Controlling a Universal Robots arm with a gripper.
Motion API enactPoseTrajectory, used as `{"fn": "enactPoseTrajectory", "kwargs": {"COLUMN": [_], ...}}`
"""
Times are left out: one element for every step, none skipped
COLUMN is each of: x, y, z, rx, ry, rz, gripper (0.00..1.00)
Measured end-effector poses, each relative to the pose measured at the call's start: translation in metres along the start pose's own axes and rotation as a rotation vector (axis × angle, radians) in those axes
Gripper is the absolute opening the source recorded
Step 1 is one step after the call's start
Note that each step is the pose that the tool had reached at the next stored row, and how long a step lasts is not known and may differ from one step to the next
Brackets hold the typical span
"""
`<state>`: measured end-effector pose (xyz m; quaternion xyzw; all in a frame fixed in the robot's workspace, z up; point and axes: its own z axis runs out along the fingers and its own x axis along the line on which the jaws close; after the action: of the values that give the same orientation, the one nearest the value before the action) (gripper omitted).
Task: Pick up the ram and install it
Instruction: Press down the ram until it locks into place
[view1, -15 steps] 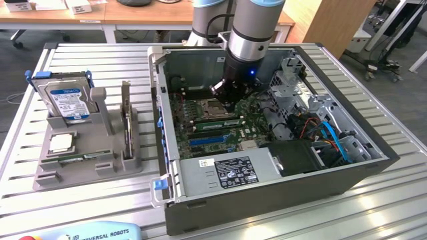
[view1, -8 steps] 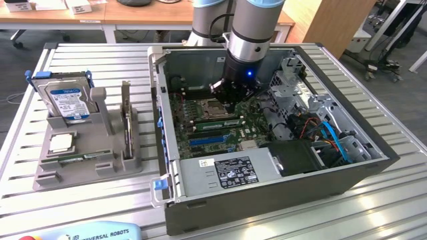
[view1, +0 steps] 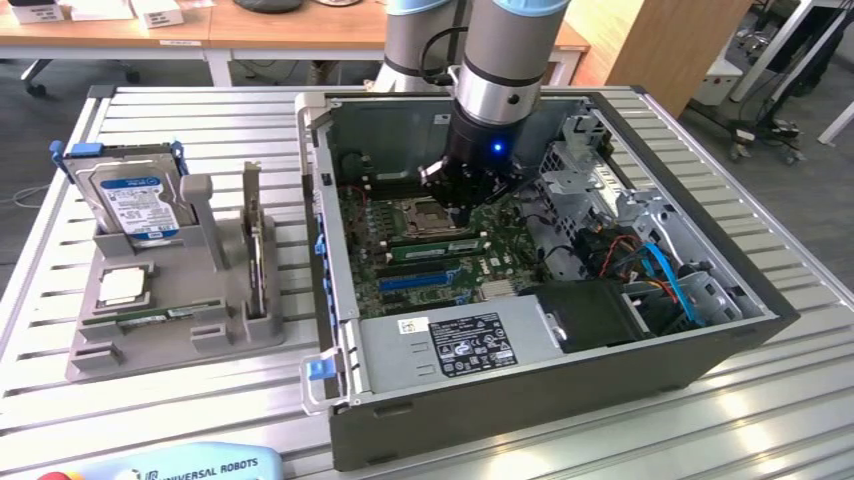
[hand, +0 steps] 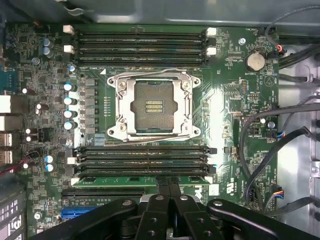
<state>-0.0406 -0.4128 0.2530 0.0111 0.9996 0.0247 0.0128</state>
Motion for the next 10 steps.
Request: {"fn": "enactPoseTrajectory", "kwargs": {"x": [0.0,0.0,0.0001,0.0006,0.0017,0.0031,0.005,0.0066,0.0078,0.0089], "y": [0.0,0.0,0.0,0.0,0.0,0.0,-0.0001,-0.0001,-0.0001,-0.0001], "z": [0.0,0.0,0.0,0.0,0.0001,0.0,-0.0001,-0.0002,-0.0002,-0.0002], "rx": [0.0,0.0001,0.0,0.0,-0.0002,-0.0001,0.0001,0.0001,0.0,0.0001], "ry": [0.0,0.0,0.0,-0.0001,-0.0002,-0.0003,-0.0005,-0.0007,-0.0009,-0.0009], "rz": [0.0,0.0,0.0,0.0,0.0,0.0,0.0,0.0,0.0,0.0], "gripper": [0.1,0.1,0.1,0.1,0.1,0.1,0.1,0.1,0.1,0.1]}}
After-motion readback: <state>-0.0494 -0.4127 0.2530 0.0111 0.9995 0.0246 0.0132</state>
